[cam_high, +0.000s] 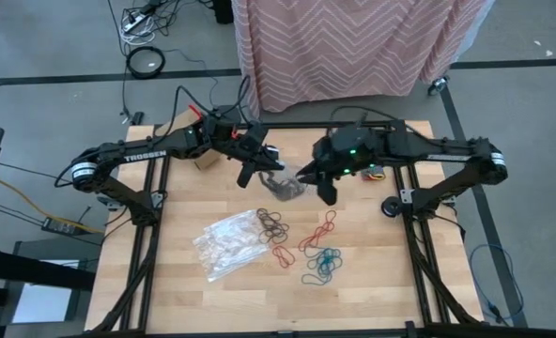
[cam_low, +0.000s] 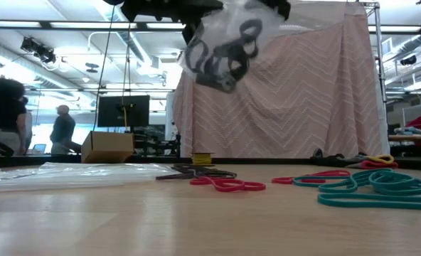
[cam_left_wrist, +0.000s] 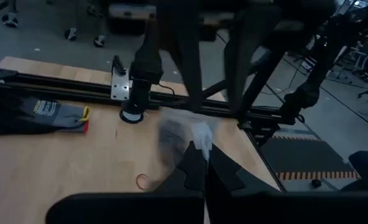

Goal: Sort rubber bands
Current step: Put the black rubber band into the transparent zip bag

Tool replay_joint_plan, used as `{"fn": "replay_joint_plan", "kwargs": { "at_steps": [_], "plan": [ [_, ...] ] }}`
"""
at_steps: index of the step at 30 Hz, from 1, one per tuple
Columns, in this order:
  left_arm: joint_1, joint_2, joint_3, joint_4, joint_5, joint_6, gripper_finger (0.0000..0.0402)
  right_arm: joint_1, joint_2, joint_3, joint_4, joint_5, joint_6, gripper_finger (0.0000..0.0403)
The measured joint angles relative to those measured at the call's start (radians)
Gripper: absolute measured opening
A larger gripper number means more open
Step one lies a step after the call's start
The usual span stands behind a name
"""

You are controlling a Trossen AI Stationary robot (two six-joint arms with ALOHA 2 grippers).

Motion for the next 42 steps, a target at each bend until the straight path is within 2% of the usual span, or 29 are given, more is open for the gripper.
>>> {"fn": "replay_joint_plan", "kwargs": {
  "at_steps": [4, 8, 12, 15, 18, 21, 25, 29, 35, 42],
  "plan": [
    [0.008, 0.000, 0.000, 0.033, -0.033, -0.002, 0.0000, 0.000, -0.065, 0.000, 0.014, -0.002, 0.039, 0.0156],
    [0.023, 0.000, 0.000, 0.118, -0.088, -0.025, 0.0000, -0.002, -0.150, 0.000, 0.024, 0.019, 0.099, 0.0173],
    [0.043, 0.000, 0.000, 0.318, -0.135, -0.115, 0.0000, -0.002, -0.235, 0.000, 0.017, 0.084, 0.131, 0.0168],
    [0.054, -0.004, 0.001, 0.487, -0.166, -0.168, 0.0000, -0.002, -0.279, 0.000, 0.017, 0.134, 0.091, 0.0159],
    [0.053, -0.007, 0.004, 0.396, -0.244, -0.176, 0.0000, -0.004, -0.297, 0.000, 0.013, 0.164, 0.019, 0.0150],
    [0.039, 0.005, -0.004, 0.326, -0.244, -0.204, 0.0000, -0.010, -0.304, 0.000, 0.011, 0.184, -0.024, 0.0144],
    [0.023, -0.003, 0.003, 0.392, -0.250, -0.209, 0.0000, -0.011, -0.301, 0.000, -0.018, 0.170, -0.058, 0.0139],
    [0.024, 0.004, -0.001, 0.391, -0.279, -0.245, 0.0000, -0.013, -0.286, 0.000, -0.048, 0.181, -0.062, 0.0139],
    [0.019, 0.002, 0.000, 0.398, -0.234, -0.197, 0.0000, -0.039, -0.253, 0.000, -0.036, 0.216, -0.063, 0.0137],
    [0.018, 0.002, 0.000, 0.326, -0.205, -0.127, 0.0000, -0.077, -0.199, 0.000, 0.053, 0.234, -0.084, 0.0135]
  ]
}}
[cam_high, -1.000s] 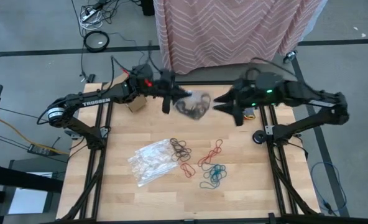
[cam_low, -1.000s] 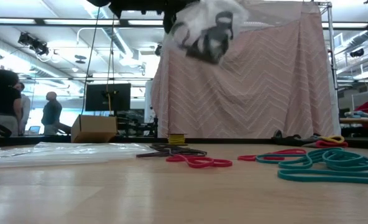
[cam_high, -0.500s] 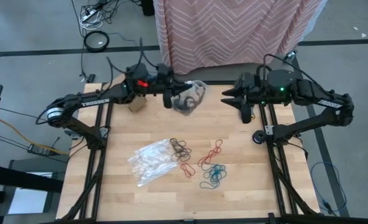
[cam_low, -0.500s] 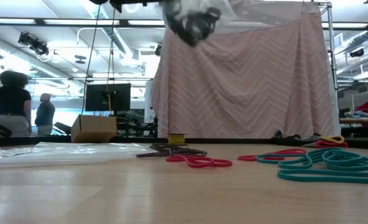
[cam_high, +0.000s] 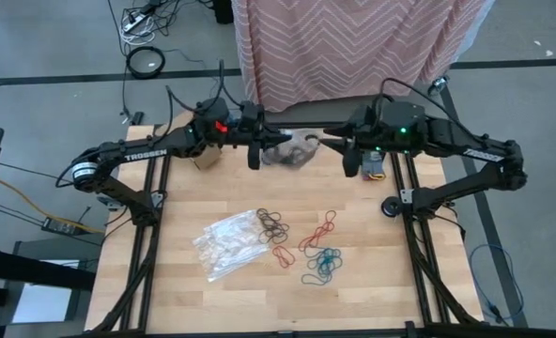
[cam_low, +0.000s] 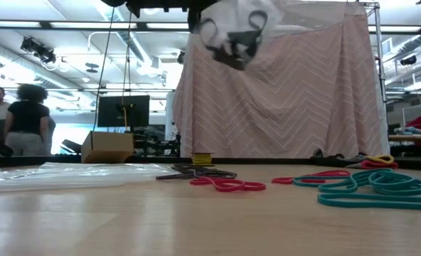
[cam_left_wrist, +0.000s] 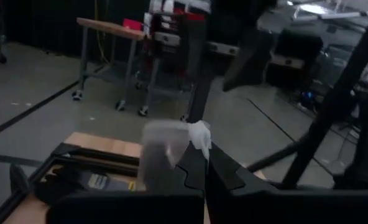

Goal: Sort rubber bands
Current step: Put the black rubber band into the transparent zip bag

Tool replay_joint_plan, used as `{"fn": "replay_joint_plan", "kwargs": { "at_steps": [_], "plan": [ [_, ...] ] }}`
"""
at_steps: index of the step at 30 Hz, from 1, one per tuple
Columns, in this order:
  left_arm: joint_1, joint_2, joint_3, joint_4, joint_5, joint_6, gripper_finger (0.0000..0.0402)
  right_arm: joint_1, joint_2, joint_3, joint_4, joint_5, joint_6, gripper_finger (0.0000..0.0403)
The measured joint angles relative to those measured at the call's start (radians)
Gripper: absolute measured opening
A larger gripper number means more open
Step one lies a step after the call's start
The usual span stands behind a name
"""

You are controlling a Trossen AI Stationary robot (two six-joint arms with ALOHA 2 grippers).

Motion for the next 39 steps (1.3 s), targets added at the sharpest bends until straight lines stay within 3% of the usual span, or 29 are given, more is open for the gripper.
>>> {"fn": "replay_joint_plan", "kwargs": {
  "at_steps": [8, 16, 20, 25, 39],
  "plan": [
    [-0.002, 0.000, 0.000, -0.056, 0.016, 0.005, 0.0000, -0.018, 0.048, 0.000, 0.005, -0.118, -0.109, 0.0134],
    [-0.002, 0.000, 0.000, -0.077, 0.042, -0.018, 0.0000, -0.058, 0.043, 0.000, -0.083, -0.121, -0.114, 0.0129],
    [-0.002, 0.000, 0.000, -0.080, 0.042, -0.019, 0.0000, -0.073, 0.041, 0.000, -0.124, -0.123, -0.106, 0.0100],
    [-0.002, 0.000, 0.000, -0.088, 0.042, -0.019, 0.0000, -0.100, 0.051, 0.000, -0.184, -0.141, -0.123, 0.0014],
    [-0.002, 0.000, 0.000, -0.115, 0.042, -0.020, 0.0000, -0.156, 0.125, 0.000, -0.182, -0.282, -0.177, 0.0000]
  ]
}}
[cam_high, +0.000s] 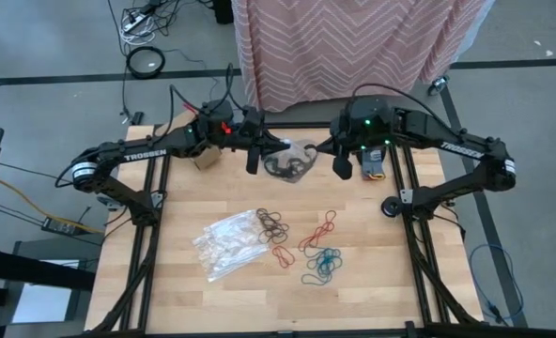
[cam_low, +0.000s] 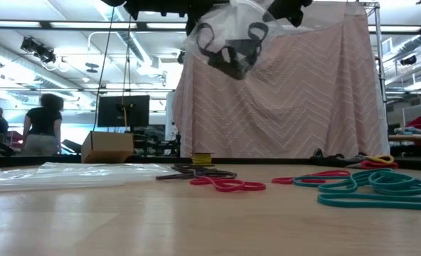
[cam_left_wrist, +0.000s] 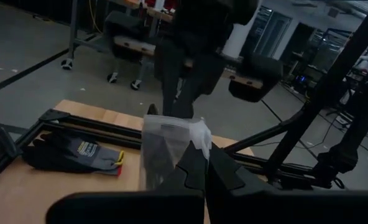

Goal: Sort rubber bands
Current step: Put the black rubber band into the transparent zip bag

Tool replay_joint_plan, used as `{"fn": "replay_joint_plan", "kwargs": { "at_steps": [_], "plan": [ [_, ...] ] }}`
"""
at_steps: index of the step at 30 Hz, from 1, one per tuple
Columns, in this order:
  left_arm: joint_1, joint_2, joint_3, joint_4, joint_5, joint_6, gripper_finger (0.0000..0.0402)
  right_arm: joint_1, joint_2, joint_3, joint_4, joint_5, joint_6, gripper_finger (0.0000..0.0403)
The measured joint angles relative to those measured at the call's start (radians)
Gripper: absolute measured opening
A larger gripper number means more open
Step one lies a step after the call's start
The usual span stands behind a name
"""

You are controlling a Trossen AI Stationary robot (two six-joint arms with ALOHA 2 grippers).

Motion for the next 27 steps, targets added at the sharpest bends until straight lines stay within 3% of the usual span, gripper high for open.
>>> {"fn": "replay_joint_plan", "kwargs": {
  "at_steps": [6, 20, 27],
  "plan": [
    [0.000, 0.000, 0.000, -0.013, 0.000, 0.000, 0.0000, 0.000, 0.063, 0.000, 0.023, 0.020, -0.008, 0.0000],
    [0.000, 0.000, 0.000, -0.018, 0.000, 0.000, 0.0000, 0.000, 0.138, 0.000, 0.117, -0.125, -0.001, 0.0000],
    [0.000, 0.000, 0.000, -0.026, -0.001, 0.002, 0.0000, 0.028, 0.057, 0.032, 0.092, -0.046, -0.011, 0.0000]
  ]
}}
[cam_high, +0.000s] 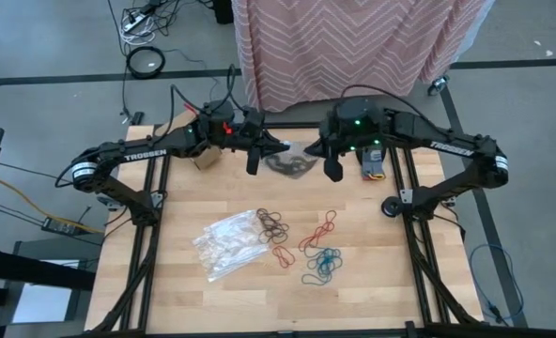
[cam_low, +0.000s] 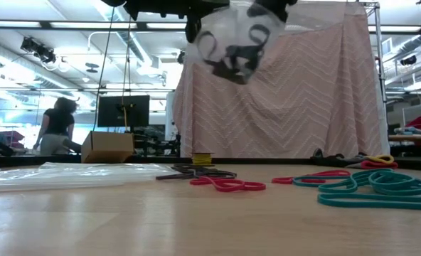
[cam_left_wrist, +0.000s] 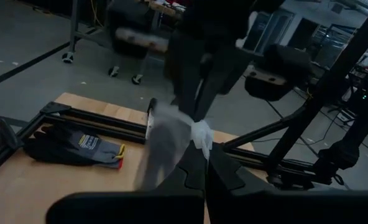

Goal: Sort rubber bands
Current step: Put the black rubber band into the transparent zip bag

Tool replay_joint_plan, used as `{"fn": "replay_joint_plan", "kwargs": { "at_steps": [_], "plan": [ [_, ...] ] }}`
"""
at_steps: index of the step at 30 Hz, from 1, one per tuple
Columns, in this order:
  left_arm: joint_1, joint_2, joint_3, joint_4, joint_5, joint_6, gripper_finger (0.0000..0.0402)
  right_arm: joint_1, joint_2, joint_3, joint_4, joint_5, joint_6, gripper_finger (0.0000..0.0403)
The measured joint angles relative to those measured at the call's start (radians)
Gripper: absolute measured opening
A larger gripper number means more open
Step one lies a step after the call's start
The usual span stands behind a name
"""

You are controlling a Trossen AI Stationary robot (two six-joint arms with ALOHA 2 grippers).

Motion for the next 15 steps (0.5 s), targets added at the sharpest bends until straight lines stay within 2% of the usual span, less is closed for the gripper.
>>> {"fn": "replay_joint_plan", "kwargs": {
  "at_steps": [6, 15],
  "plan": [
    [0.000, 0.000, 0.000, 0.001, 0.000, 0.001, 0.0000, -0.010, -0.022, 0.001, -0.037, 0.083, -0.011, 0.0000],
    [0.000, 0.000, 0.000, 0.004, 0.000, 0.002, 0.0000, -0.013, 0.029, 0.001, -0.053, 0.108, -0.017, 0.0000]
  ]
}}
